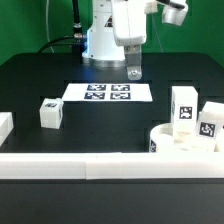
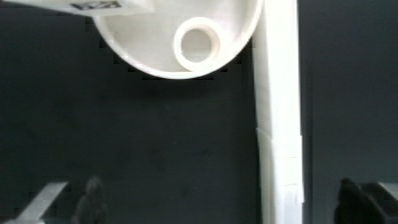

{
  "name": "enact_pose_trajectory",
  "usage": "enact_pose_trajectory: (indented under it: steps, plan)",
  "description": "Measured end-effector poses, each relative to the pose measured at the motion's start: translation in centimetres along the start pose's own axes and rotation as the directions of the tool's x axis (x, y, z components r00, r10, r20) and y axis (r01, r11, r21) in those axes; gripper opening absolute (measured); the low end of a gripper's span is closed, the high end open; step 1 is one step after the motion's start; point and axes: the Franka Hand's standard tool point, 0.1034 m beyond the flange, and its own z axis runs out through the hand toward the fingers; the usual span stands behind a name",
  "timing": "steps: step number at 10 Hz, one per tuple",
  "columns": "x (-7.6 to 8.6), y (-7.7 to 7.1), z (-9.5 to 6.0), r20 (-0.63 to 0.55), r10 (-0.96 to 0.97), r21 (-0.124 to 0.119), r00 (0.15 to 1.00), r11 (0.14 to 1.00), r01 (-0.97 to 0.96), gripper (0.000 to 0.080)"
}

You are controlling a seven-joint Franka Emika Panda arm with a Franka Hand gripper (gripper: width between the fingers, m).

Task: Assemble stool

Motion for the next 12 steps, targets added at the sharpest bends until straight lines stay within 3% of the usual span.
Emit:
enact_pose_trajectory:
  steps: [1,2,4,7,10,11,12]
  plan:
    - [0.0,0.0,0.1,-0.001,-0.002,-0.002,1.0,1.0,0.002,0.0649]
    - [-0.1,0.1,0.4,-0.009,-0.125,-0.059,0.992,0.99,0.124,0.0649]
    - [-0.2,-0.2,0.5,0.003,-0.392,-0.113,0.92,0.914,0.39,0.0649]
    - [0.6,-0.1,0.6,0.025,-0.568,-0.119,0.822,0.815,0.567,0.0649]
    - [0.9,-0.1,0.6,0.05,-0.752,-0.119,0.657,0.649,0.752,0.0649]
    - [1.5,0.2,0.8,0.07,-0.856,-0.154,0.512,0.497,0.854,0.0649]
    - [2.4,0.6,1.0,0.086,-0.909,-0.156,0.407,0.391,0.907,0.0649]
